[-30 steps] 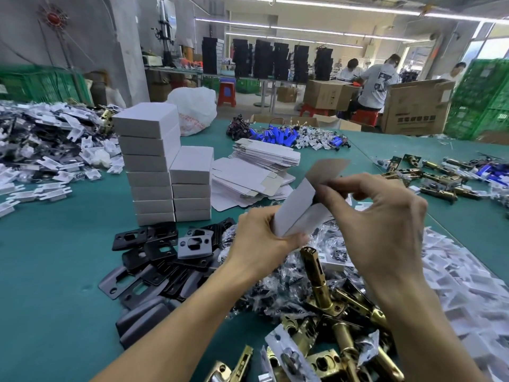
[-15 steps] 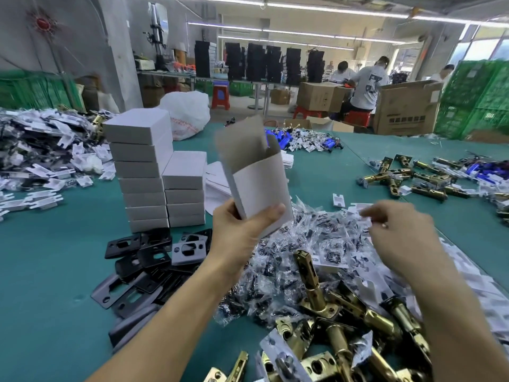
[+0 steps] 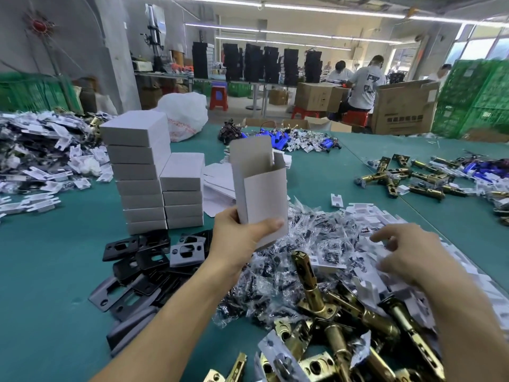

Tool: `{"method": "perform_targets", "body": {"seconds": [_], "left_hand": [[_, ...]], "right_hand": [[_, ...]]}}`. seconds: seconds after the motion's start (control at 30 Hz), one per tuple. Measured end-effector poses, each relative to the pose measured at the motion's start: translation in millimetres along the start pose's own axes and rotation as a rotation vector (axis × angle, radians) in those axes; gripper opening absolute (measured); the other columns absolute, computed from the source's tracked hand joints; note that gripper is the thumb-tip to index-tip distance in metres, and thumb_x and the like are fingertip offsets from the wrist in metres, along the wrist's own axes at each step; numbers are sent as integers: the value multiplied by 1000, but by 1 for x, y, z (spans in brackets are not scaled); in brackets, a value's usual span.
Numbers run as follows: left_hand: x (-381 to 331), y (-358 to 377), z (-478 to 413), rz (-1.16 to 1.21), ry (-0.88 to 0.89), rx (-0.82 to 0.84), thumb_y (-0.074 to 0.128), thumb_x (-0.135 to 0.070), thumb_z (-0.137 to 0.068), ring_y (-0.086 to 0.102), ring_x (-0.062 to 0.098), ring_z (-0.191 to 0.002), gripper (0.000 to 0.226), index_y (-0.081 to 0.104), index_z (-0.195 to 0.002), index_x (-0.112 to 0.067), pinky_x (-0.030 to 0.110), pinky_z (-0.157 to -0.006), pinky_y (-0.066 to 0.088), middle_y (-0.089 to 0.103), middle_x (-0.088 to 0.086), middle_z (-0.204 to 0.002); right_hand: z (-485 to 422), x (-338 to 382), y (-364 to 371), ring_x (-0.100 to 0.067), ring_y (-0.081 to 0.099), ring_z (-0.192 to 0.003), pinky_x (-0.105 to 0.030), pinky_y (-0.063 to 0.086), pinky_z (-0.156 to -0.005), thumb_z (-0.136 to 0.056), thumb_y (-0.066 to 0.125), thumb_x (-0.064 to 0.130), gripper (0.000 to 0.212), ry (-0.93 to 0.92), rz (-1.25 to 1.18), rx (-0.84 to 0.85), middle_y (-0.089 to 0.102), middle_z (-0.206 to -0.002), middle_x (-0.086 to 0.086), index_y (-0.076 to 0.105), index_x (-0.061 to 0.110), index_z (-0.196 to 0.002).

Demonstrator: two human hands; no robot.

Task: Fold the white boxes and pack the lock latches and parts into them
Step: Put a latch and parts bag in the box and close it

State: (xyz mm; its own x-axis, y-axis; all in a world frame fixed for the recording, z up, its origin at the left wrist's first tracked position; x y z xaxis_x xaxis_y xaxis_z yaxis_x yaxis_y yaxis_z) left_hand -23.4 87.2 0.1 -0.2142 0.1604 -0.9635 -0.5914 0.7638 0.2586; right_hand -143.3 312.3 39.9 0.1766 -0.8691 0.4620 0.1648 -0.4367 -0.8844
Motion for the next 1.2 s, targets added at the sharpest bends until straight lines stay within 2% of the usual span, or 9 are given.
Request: {"method": "perform_targets", "body": {"seconds": [0.13,0.33,0.5,0.63,0.8,0.87,1.0,1.1,1.2], "left_hand": [[5,-2,-1,-73,-54,33,89,-4,-66,74,20,-86,39,70,-99,-13,29,-66,60,76,5,-95],[4,1,2,-161,83,146,91,-7,-66,73,10,-79,27,76,-79,-25,21,-67,58,77,-5,-83],[-1,8,10,-283,196,198,91,-20,-64,69,30,-89,28,77,-89,-18,55,-76,59,73,6,-87],[-1,11,14,-296,260,239,88,-25,-66,68,34,-87,36,75,-95,-9,61,-75,56,72,11,-90],[-3,13,17,-157,300,266,86,-17,-67,68,37,-92,28,75,-94,-17,57,-77,59,74,12,-94],[-4,14,17,-99,315,268,85,-14,-67,69,34,-91,27,76,-92,-18,44,-74,60,75,9,-93],[-4,13,16,-59,336,258,86,-5,-70,71,25,-87,23,77,-88,-15,29,-72,58,75,8,-91],[-2,13,16,-109,337,241,86,-7,-70,69,26,-84,22,76,-89,-12,35,-71,59,73,12,-90],[0,13,16,-186,334,205,88,-16,-69,67,35,-81,25,75,-89,-8,53,-70,59,71,16,-88]], "right_hand": [[10,10,-11,-23,60,-87,-29,49,-77,-82,77,9,43,-142,-55,-143,67,-105,-10,69,21,-122],[37,40,-28,-3,68,-80,-26,56,-80,-82,75,23,37,-537,-504,-236,69,-91,15,68,34,-117],[62,70,-25,-10,65,-90,-27,57,-80,-81,70,26,46,-897,-760,-219,65,-100,14,61,39,-125],[66,80,-13,-5,63,-95,-24,54,-81,-84,73,20,44,-965,-594,-444,62,-101,16,59,35,-123],[73,83,-16,-12,50,-80,-4,34,-72,-84,77,19,33,-1038,-348,-710,58,-96,23,67,21,-115],[76,84,-17,-11,49,-79,-4,33,-72,-84,76,17,30,-1091,-329,-717,56,-99,27,68,20,-113],[74,84,-15,-20,58,-87,-20,43,-75,-86,76,13,23,-1079,-271,-638,68,-113,6,73,17,-108],[67,81,-12,-24,60,-99,-40,51,-76,-88,71,14,19,-1005,-236,-573,65,-114,-2,74,15,-107],[60,76,-11,-24,54,-103,-34,41,-79,-90,59,30,23,-907,-147,-533,58,-117,-2,75,20,-104]]}}
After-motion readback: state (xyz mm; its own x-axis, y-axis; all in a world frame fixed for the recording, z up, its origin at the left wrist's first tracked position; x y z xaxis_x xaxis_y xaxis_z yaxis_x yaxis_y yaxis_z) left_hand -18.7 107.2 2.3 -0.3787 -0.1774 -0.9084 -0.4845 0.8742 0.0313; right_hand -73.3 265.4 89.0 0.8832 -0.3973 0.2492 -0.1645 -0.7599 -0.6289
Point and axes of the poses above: each hand's wrist, its own z-axis away from the middle knuckle, its own y-axis out of the palm, x = y × z, the point moved 1 cm from there along -z, towards the middle knuckle
